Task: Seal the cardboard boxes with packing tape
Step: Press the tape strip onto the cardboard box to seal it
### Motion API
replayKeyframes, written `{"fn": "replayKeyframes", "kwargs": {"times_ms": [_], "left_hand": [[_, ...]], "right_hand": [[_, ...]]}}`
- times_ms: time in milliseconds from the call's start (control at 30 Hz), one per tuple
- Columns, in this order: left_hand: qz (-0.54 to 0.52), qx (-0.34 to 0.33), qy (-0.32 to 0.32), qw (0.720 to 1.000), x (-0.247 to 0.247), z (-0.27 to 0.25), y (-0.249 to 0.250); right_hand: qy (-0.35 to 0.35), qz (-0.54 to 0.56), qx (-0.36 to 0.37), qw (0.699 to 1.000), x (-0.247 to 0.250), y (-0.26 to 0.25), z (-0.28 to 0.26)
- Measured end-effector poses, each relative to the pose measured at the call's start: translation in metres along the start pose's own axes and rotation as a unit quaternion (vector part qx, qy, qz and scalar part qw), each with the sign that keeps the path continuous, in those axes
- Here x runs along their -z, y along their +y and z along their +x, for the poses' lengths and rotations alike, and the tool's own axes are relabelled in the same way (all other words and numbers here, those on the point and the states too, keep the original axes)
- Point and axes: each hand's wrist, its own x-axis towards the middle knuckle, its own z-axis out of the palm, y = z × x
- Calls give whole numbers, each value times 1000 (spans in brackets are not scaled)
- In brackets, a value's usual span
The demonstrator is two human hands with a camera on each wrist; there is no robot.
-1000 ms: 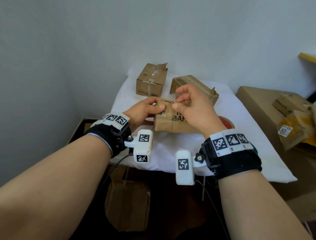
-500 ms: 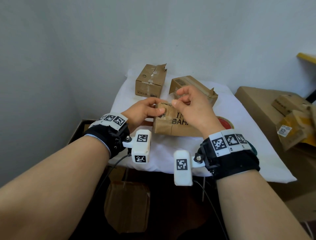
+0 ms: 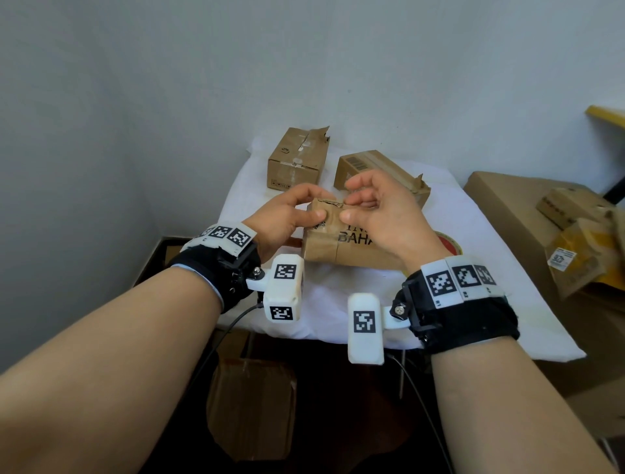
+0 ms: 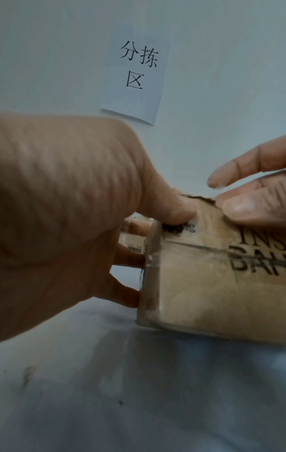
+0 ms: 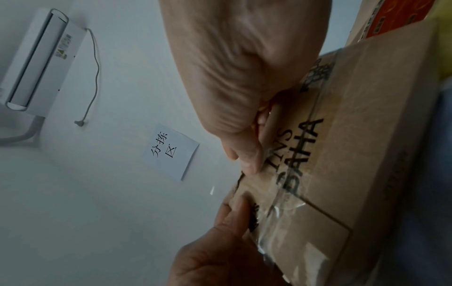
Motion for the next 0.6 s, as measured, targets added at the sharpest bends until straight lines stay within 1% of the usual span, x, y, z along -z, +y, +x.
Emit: {"fn": "replayKeyframes", "kwargs": {"times_ms": [167, 300, 600], "left_hand": [[-12, -22, 13, 1000, -2, 0, 3], [3, -32, -1, 999, -1, 1, 2], [18, 5, -1, 1000, -2, -4, 5]], "right_hand": [[20, 4, 5, 1000, -3, 2, 3], [27, 0, 9, 1000, -5, 1, 3], [12, -17, 25, 999, -3, 0, 0]]}}
